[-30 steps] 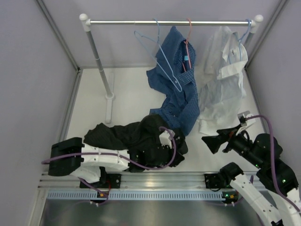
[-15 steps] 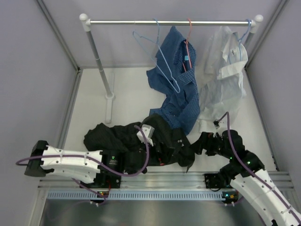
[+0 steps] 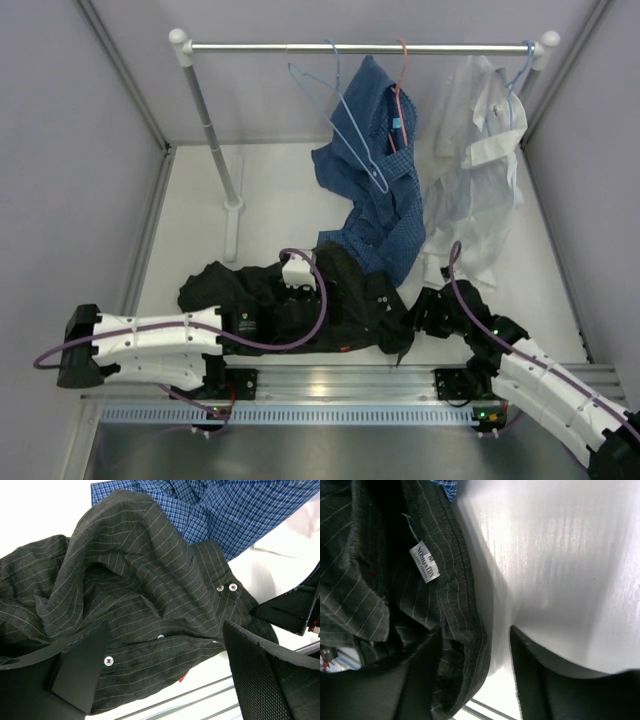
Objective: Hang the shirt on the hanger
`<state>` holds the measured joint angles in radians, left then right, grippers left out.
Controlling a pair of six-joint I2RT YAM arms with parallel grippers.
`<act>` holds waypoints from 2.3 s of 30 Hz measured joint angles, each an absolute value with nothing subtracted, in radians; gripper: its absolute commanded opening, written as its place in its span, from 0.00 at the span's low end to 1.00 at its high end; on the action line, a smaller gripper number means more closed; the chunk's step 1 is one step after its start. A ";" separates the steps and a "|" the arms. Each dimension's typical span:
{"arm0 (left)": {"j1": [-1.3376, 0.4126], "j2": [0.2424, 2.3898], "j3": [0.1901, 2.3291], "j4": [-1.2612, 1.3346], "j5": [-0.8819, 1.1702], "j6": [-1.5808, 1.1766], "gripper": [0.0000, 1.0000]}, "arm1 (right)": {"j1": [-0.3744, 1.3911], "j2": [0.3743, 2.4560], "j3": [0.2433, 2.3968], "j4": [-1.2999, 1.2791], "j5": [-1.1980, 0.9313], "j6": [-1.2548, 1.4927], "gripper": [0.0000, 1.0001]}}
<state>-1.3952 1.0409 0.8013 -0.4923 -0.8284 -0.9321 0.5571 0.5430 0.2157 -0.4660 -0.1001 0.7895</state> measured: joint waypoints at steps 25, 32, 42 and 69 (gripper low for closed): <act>-1.227 1.352 1.264 -0.402 -0.589 -0.617 0.98 | 0.744 0.372 0.619 -0.458 0.127 0.485 0.00; -1.171 1.416 1.292 -0.340 -0.443 -0.550 0.96 | 0.744 0.260 0.638 -0.512 -0.010 0.378 0.00; -1.107 1.425 1.271 -0.283 -0.218 -0.598 0.81 | 0.744 0.263 0.638 -0.517 -0.079 0.340 0.00; -1.125 1.330 1.261 -0.331 -0.290 -0.506 0.00 | 0.745 0.403 0.819 -0.573 0.057 0.324 0.00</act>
